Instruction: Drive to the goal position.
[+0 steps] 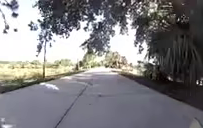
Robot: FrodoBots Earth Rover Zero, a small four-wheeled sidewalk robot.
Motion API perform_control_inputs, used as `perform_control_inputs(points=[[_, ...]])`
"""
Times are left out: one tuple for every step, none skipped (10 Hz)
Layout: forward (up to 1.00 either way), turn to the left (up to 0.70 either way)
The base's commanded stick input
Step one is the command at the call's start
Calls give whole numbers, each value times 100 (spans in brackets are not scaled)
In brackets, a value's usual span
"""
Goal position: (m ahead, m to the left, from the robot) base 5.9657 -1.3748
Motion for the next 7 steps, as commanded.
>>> perform_control_inputs(points=[[85,0],[85,0],[85,0],[85,0],[85,0],[85,0],[85,0]])
